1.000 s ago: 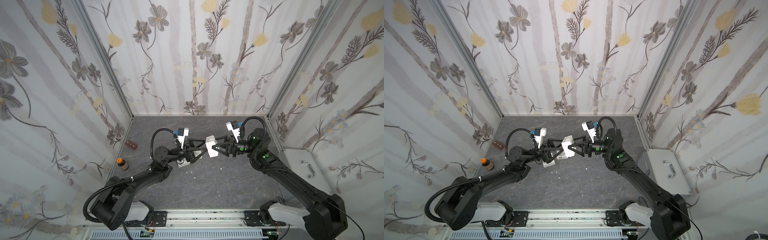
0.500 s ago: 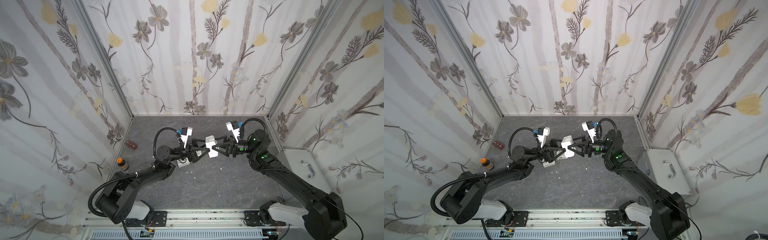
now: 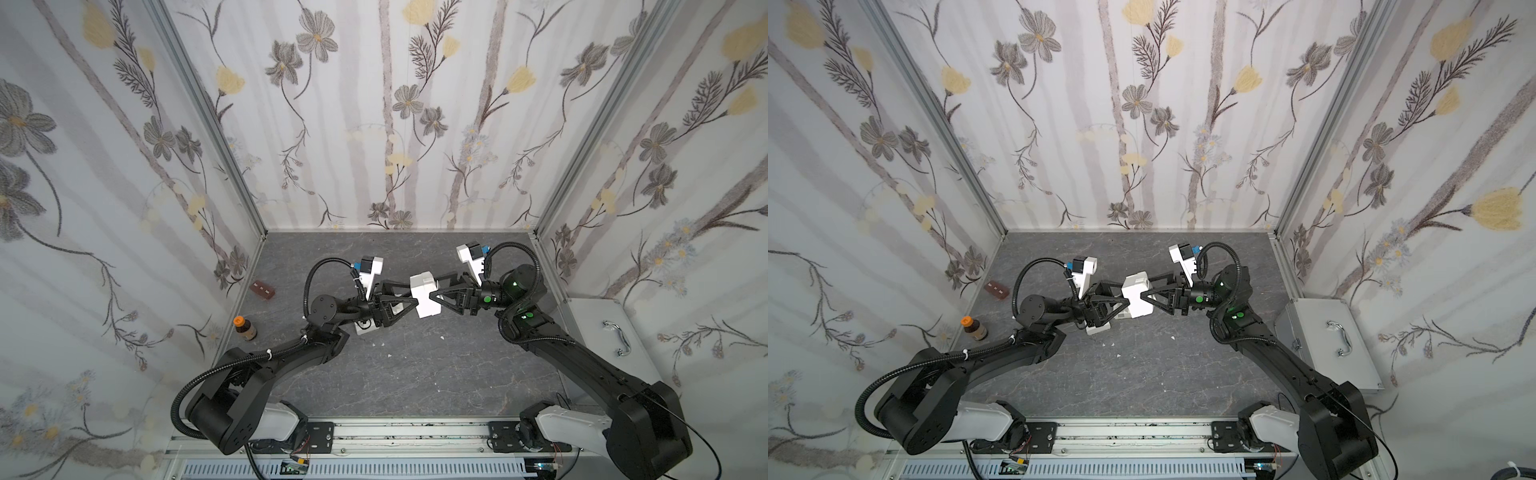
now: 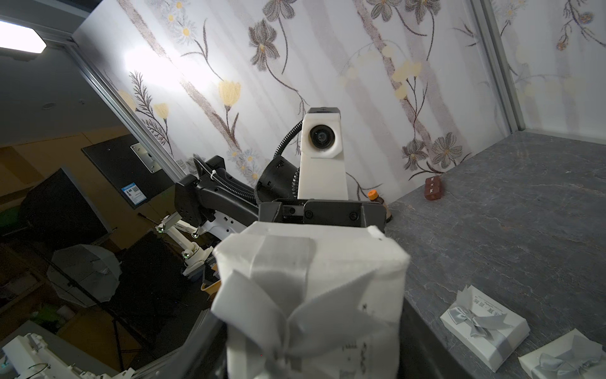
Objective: Take the necklace out of the lift-off lid jewelry box
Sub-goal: Open the lid on the jewelry box, then place the lid at the center of the board.
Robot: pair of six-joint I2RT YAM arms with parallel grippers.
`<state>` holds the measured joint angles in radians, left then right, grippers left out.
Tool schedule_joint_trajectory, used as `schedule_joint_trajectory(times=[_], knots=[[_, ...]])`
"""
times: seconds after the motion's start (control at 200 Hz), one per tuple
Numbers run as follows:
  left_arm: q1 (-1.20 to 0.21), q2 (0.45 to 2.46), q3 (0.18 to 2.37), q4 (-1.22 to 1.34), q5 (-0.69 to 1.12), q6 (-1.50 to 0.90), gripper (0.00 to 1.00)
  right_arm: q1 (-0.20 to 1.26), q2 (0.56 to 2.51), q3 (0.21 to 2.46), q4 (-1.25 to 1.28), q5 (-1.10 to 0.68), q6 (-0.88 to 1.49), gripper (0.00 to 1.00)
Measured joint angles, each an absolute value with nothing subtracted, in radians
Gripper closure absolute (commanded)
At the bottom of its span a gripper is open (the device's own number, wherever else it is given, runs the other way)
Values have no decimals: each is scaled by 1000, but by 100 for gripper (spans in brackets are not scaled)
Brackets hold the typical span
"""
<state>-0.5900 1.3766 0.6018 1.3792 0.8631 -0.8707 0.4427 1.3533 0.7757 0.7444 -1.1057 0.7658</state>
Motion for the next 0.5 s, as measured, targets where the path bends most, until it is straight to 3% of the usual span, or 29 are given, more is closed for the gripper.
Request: schedule_joint_trajectory(times=[0.295,0.5], knots=[[-587,1361,588,1375,840,-863,34,313,1235,756,614,-1093,679,38],[-585,1362,587,1375,835,-863,34,292,1246,826,123,-768,385,40]])
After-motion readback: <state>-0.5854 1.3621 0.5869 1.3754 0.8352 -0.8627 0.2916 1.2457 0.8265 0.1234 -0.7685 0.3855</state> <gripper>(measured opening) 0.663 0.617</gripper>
